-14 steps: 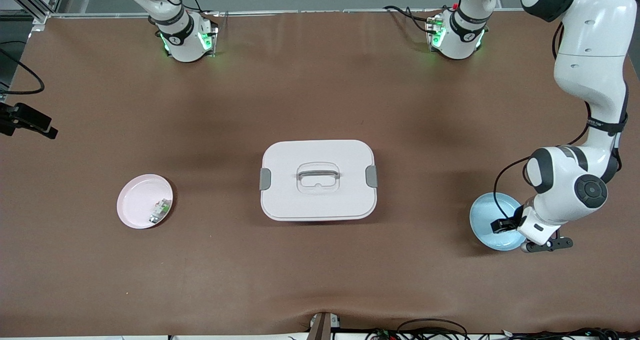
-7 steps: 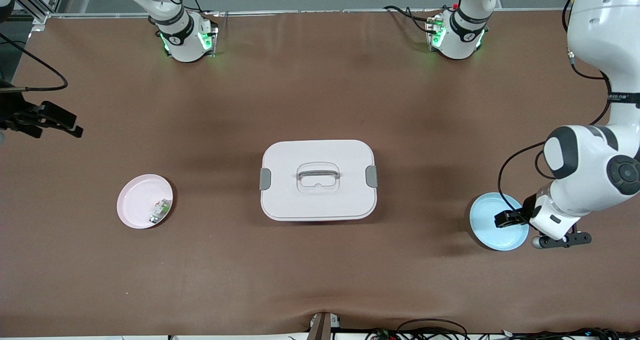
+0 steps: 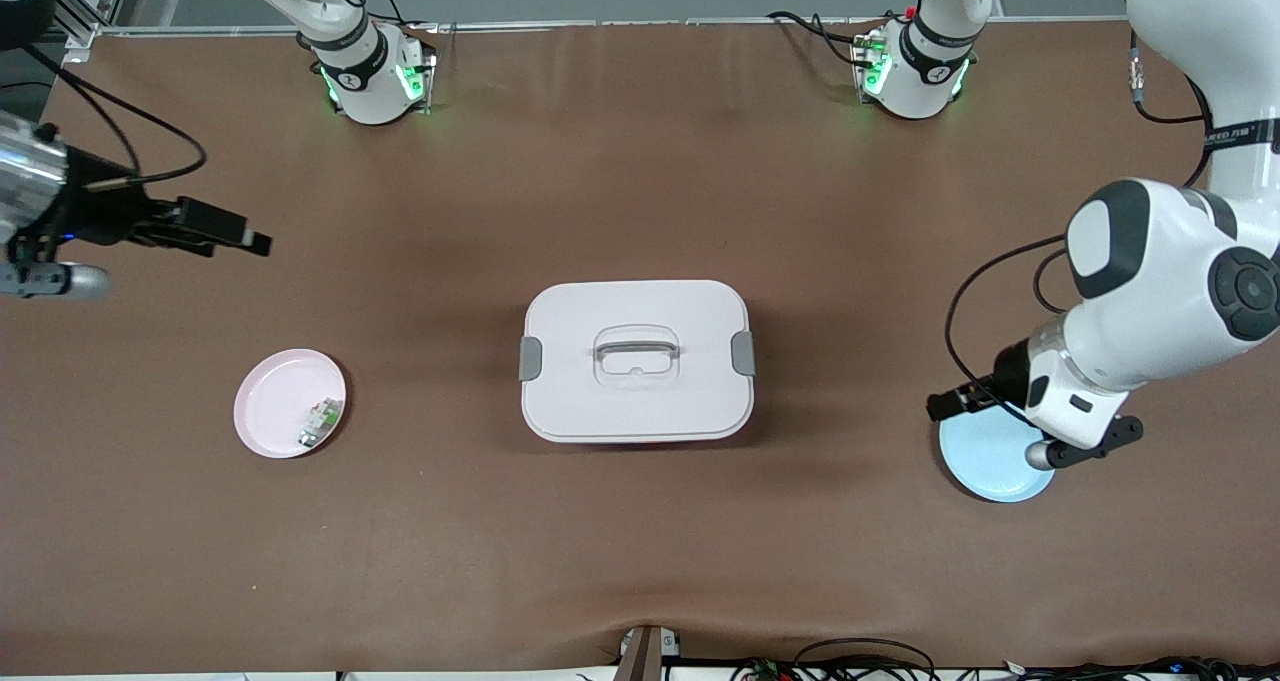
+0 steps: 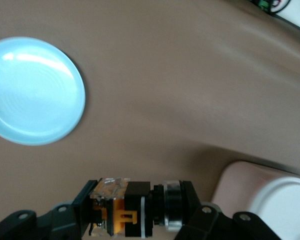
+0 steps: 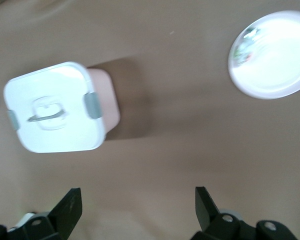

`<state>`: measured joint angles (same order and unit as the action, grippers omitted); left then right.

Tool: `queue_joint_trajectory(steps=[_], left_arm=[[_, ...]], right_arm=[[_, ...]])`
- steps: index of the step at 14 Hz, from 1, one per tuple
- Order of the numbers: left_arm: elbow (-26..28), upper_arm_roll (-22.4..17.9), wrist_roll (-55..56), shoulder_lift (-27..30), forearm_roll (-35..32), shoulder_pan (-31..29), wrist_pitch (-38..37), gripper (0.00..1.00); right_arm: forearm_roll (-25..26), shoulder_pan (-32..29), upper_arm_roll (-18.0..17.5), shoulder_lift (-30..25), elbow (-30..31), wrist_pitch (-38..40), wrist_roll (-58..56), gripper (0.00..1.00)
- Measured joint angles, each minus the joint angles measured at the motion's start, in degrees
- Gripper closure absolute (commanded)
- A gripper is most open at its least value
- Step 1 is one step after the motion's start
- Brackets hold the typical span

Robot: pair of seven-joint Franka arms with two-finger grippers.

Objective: Transfer orange switch to right arm and place
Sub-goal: 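Lift the switch with the left gripper while the right gripper approaches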

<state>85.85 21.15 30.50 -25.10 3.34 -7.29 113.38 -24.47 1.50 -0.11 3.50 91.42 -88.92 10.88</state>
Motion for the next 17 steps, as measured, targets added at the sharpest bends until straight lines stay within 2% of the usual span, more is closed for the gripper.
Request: queue_joint_trajectory(steps=[3,6,9,11,14,17], left_arm=[[-2.6,6.7,12.7,0.2,0.1,0.2,-2.5,1.0],[-2.9,13.0,24.1,0.2,1.9,0.7,-2.8,1.0],[-3.2,17.4,33.6,0.2,4.8,0.9,-2.8,1.0],[-3.9,18.5,39.3,0.1,7.8,1.8,-2.8,1.0],[-4.9,18.6,48.3,-0.3,11.8,4.8,-2.8,1.0],[-5.4,18.6,54.9,-0.7,17.2,6.9,-2.2,1.0]], right_arm=[[-7.5,4.1,-0.2,0.0,0.3,-2.5,6.6,0.0],[-11.1,9.3,-0.3,-0.1,1.7,-8.6,9.3,0.0],[-15.1,14.9,-0.4,-0.7,3.6,-16.4,15.4,0.0],[-17.2,17.3,-0.4,-1.7,5.6,-21.5,17.9,0.0],[-22.6,21.0,-0.3,-3.7,12.3,-32.7,18.1,0.0],[-24.0,27.8,-0.4,-4.0,15.7,-43.7,21.9,0.0]])
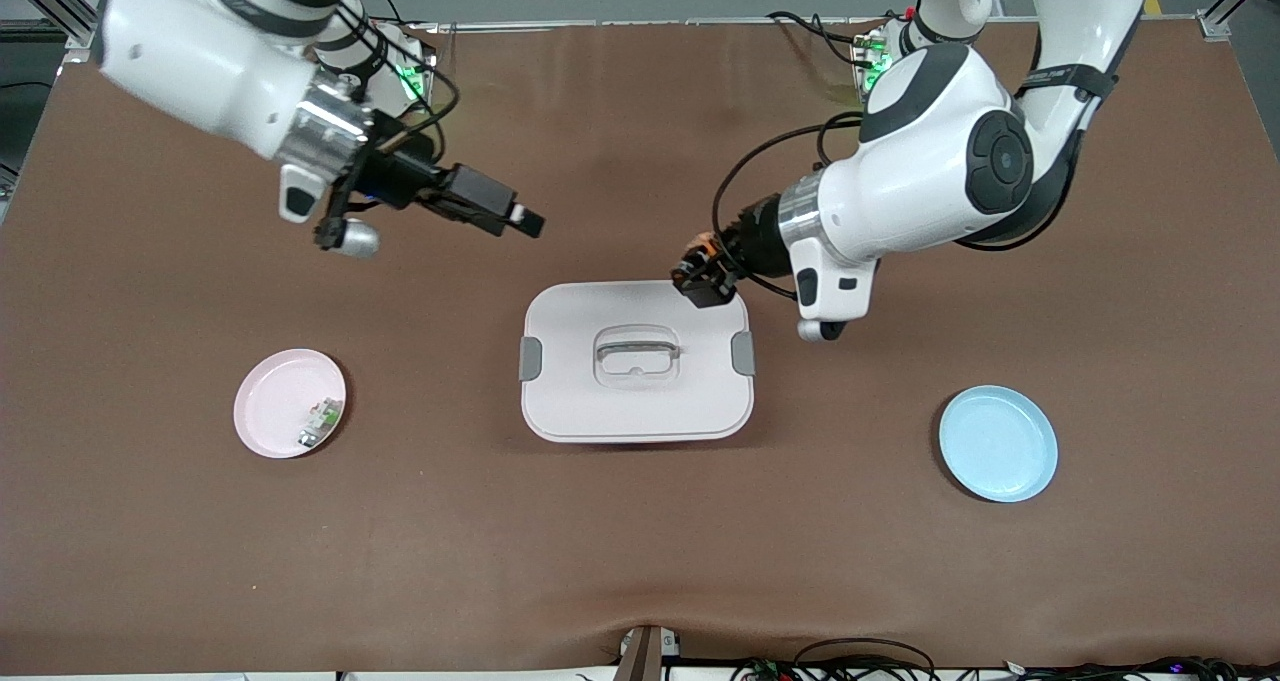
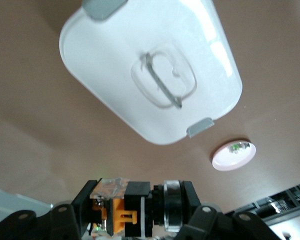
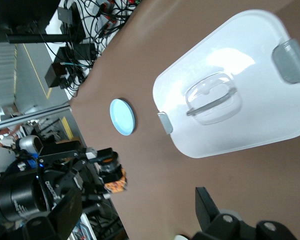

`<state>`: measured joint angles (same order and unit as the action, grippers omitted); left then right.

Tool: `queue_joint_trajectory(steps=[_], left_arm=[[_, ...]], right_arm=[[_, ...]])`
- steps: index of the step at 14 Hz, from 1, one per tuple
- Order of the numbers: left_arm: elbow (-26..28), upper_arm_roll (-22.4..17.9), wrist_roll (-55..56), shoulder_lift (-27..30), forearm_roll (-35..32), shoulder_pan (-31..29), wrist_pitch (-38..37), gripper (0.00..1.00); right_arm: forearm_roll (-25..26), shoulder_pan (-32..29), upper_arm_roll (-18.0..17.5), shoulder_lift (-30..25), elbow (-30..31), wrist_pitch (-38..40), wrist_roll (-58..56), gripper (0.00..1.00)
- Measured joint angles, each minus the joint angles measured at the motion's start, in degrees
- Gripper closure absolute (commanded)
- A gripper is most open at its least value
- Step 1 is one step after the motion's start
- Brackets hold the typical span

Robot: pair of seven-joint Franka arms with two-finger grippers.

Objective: Transfer orange switch to right arm and place
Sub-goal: 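Lift the switch with the left gripper while the right gripper approaches, then grasp the orange switch with the right gripper above the white box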

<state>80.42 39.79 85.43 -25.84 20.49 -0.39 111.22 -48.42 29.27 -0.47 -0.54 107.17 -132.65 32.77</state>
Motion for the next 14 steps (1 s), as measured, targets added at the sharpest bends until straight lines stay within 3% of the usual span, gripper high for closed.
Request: queue_joint_trajectory(steps=[3,14], left_arm=[[-0.9,0.0,3.0,-1.2,4.3,0.7,0.5,1.0],[-1.3,0.0,12.4,-5.0,4.7,5.3,5.1,1.0]], right_arm=[[0.0,3.7,0.0,-0.1,0.3,-2.0,2.2,0.0],[0.0,3.7,0.6,3.2,1.3,-0.6,2.7,0.0]])
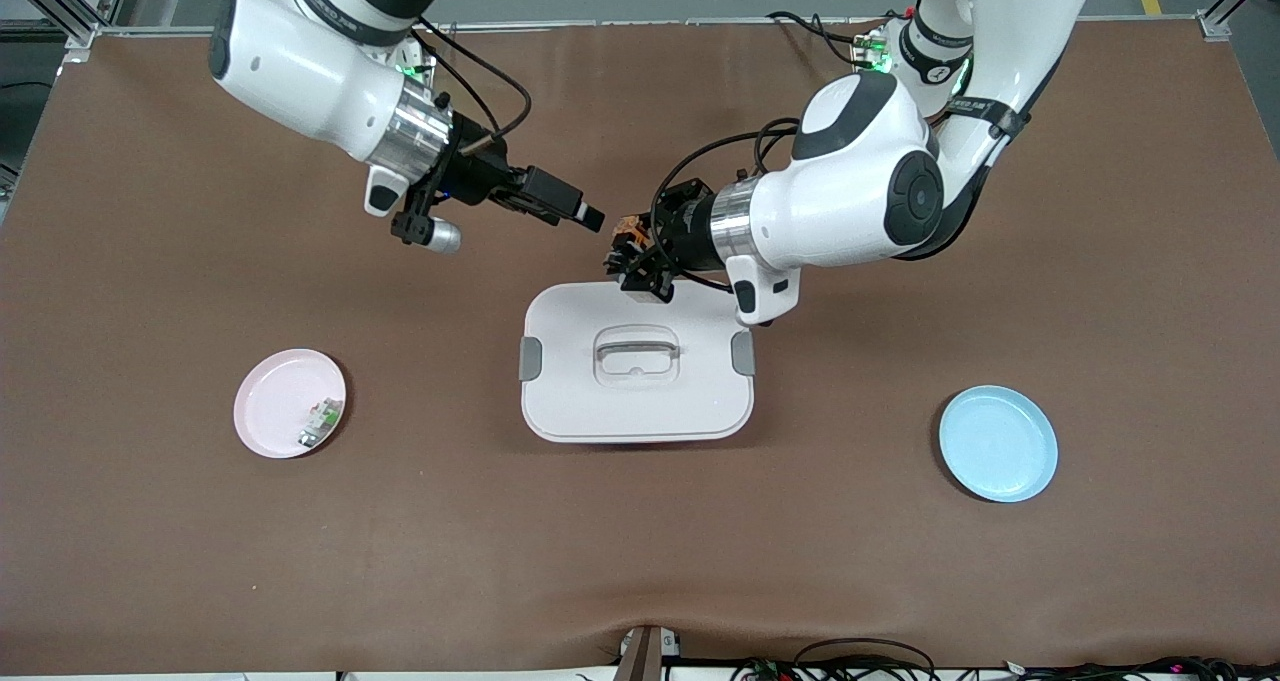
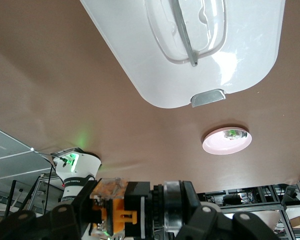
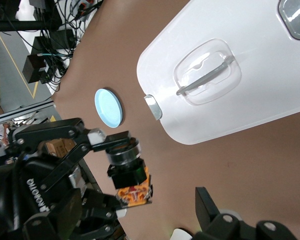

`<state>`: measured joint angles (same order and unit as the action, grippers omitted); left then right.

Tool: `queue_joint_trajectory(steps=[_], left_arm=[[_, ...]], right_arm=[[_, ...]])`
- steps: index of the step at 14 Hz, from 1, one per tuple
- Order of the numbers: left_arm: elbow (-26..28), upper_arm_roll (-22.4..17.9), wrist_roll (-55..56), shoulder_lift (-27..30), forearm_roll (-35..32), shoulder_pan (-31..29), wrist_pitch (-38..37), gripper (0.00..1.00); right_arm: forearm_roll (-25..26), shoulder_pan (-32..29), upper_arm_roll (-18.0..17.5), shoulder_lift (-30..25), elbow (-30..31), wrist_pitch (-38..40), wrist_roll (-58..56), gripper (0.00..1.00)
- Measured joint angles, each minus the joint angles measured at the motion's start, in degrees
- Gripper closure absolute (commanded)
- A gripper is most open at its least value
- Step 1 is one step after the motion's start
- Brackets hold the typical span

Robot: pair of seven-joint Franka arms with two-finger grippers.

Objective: Transfer orange switch to right arm and place
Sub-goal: 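Grasp the orange switch with the right gripper above the white box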

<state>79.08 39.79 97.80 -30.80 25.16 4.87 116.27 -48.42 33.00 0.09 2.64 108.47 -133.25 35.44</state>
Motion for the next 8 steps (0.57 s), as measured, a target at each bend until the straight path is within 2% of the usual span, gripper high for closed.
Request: queue_joint_trajectory(steps=[8], left_arm=[[0.0,0.0,1.5,-1.0,0.0,2.0,2.6,1.0]], right_arm=[[0.0,0.4,-0.1,0.9,-0.3,0.0,2.5,0.0]])
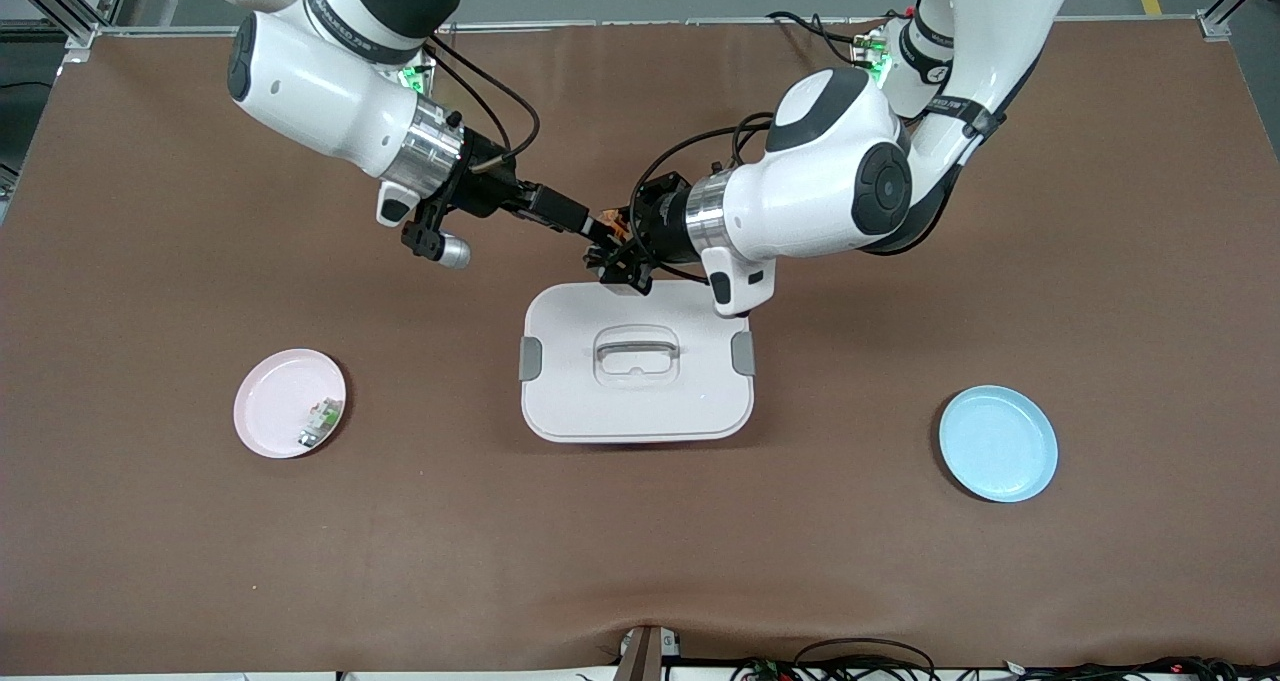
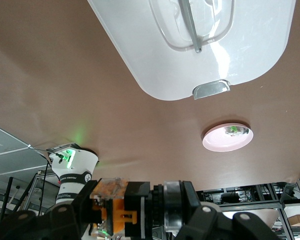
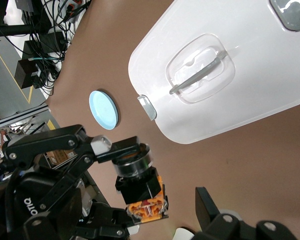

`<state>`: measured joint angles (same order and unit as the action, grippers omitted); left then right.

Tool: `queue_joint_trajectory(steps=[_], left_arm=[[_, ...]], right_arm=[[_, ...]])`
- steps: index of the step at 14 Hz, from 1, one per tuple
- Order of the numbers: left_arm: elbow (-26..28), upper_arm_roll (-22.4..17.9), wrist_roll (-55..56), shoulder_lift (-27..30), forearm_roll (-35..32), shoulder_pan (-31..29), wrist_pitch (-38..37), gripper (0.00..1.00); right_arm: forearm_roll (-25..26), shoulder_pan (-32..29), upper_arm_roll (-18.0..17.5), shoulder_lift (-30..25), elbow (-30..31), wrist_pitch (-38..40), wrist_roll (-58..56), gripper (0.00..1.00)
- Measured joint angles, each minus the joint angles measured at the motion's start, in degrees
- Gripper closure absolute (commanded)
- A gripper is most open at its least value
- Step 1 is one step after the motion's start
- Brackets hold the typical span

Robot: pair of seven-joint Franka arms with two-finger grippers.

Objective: Transfer orange switch to right arm and place
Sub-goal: 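Grasp the orange switch with the right gripper above the white box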

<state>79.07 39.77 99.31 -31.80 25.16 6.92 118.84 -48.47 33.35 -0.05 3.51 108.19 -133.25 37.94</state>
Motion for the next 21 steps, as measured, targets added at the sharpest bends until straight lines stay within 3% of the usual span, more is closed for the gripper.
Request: queue_joint_trajectory(steps=[19,21], left_arm=[[0.0,-0.1,2.3,-0.5,0.0,0.7,1.6,1.0],[0.0,-0.1,2.3,-0.5,0.0,0.7,1.8,1.0]], right_arm=[[0.1,2.4,-0.1,2.6,0.1,0.0,-0.2,0.01],[0.1,2.4,-0.1,2.6,0.0,0.0,-0.2,0.34]])
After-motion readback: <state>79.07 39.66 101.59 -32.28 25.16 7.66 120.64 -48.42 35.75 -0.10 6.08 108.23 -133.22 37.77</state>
